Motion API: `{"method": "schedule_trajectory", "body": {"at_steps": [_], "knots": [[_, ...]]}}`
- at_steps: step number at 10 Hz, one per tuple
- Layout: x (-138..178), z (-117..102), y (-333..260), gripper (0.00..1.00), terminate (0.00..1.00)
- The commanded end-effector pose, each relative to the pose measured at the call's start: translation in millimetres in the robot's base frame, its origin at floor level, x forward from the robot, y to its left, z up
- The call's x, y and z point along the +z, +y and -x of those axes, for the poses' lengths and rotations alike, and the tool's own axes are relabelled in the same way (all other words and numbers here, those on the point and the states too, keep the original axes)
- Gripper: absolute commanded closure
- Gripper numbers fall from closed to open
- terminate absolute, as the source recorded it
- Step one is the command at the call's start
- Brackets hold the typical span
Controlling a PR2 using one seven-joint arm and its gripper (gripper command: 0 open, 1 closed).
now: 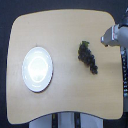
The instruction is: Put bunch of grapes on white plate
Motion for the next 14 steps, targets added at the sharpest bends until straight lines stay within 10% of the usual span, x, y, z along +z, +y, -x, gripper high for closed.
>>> {"method": "schedule_trajectory", "body": {"at_steps": [1, 14], "knots": [[-0.2, -1.0, 0.1, 0.0, 0.0], [-60.5, -14.2, 96.8, 0.0, 0.0]]}}
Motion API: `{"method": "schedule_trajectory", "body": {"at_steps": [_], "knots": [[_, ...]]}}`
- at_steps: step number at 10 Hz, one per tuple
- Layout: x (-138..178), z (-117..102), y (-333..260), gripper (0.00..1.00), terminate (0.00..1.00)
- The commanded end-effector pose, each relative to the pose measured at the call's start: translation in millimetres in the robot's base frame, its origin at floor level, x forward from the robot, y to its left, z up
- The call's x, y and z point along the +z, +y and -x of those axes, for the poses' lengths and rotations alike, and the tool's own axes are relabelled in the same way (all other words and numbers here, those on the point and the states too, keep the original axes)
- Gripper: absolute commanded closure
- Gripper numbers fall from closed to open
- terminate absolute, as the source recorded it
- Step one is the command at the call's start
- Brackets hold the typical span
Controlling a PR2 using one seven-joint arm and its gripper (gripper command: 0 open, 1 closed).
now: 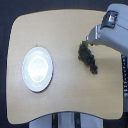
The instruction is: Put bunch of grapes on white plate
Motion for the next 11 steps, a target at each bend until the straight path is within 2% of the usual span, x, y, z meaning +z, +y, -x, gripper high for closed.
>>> {"method": "schedule_trajectory", "body": {"at_steps": [1, 8, 11], "knots": [[-44.8, -0.2, 36.9, 0.0, 0.0], [-95.2, -15.5, 51.8, 0.0, 0.0], [-119.9, -7.4, 68.0, 0.0, 0.0]]}}
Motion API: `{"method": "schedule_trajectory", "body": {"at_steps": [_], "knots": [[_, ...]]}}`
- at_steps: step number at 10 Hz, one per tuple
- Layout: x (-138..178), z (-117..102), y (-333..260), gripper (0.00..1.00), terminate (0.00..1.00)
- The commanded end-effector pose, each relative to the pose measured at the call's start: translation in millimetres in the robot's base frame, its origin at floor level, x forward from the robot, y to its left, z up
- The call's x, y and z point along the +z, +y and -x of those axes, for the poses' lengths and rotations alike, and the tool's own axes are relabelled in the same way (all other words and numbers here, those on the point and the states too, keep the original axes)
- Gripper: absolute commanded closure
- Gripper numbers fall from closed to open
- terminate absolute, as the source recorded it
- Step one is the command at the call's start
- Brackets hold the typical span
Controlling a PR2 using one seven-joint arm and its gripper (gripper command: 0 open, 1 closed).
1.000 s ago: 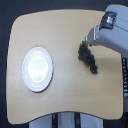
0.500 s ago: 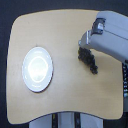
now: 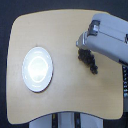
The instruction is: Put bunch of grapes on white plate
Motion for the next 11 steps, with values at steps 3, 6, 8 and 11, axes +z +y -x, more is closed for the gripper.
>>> {"method": "schedule_trajectory", "body": {"at_steps": [3, 6, 8, 11], "knots": [[-49.2, -5.1, 18.2, 0.0, 0.0], [-60.1, 2.7, 7.8, 0.0, 0.0], [-68.4, 13.7, 4.4, 0.0, 0.0], [-75.1, 11.4, 7.4, 0.0, 0.0]]}}
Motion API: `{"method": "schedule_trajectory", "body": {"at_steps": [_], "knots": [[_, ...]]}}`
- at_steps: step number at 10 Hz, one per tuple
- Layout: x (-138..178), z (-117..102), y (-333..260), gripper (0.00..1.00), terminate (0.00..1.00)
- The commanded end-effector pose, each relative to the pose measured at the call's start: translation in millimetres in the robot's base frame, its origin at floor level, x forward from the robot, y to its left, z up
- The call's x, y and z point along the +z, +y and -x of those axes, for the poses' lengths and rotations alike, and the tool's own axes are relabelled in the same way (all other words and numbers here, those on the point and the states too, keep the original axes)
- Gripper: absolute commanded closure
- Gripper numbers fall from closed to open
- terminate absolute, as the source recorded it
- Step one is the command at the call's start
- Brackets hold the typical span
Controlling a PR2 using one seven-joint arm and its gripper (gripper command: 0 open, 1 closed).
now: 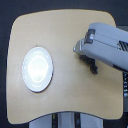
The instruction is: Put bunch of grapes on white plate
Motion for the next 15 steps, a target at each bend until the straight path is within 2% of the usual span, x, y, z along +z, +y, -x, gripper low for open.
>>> {"method": "schedule_trajectory", "body": {"at_steps": [1, 2, 3, 15], "knots": [[-7.3, 2.6, 5.9, 0.0, 0.0], [-6.2, 3.4, 7.1, 0.0, 0.0], [-5.2, 4.2, 11.4, 1.0, 0.0], [7.5, 8.4, 12.4, 1.0, 0.0]]}}
